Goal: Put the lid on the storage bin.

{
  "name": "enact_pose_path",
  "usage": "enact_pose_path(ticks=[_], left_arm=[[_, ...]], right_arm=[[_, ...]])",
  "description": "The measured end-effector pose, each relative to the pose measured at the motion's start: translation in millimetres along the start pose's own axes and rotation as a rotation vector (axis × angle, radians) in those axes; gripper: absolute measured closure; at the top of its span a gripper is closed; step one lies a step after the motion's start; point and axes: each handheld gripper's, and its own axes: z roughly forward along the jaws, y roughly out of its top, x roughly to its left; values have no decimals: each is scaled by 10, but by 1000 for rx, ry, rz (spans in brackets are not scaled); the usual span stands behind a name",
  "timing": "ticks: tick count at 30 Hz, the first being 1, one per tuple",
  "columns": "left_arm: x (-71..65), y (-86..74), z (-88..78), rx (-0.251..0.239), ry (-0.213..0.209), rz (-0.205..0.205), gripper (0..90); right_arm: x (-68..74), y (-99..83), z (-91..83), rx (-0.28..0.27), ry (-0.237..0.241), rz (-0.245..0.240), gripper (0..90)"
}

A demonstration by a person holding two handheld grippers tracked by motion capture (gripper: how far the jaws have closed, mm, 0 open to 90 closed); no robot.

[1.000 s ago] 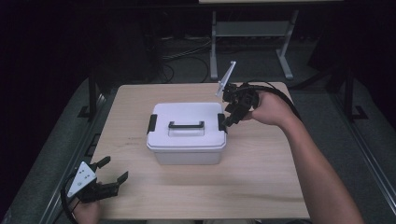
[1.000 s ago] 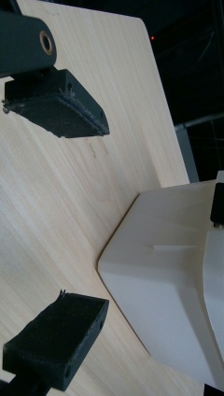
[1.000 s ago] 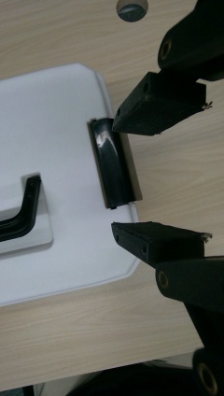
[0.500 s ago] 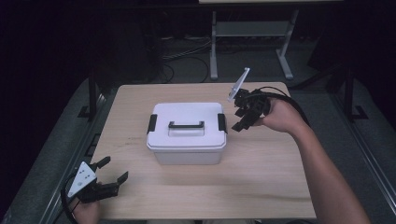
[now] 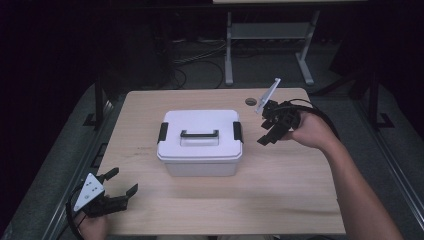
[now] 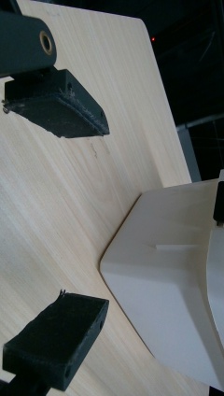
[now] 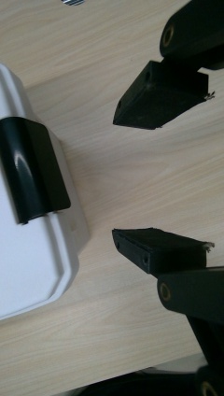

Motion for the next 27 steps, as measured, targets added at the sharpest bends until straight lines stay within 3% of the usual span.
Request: enact_pose_path(ticks=[12,27], left_arm=[[5,-2,-2,2,2,1,135],[17,-3,-11,-1,2,-1,135]], right_arm=[[-23,-169,39,11,-8,22,368],[-27,-334,218,23,5,35,361]])
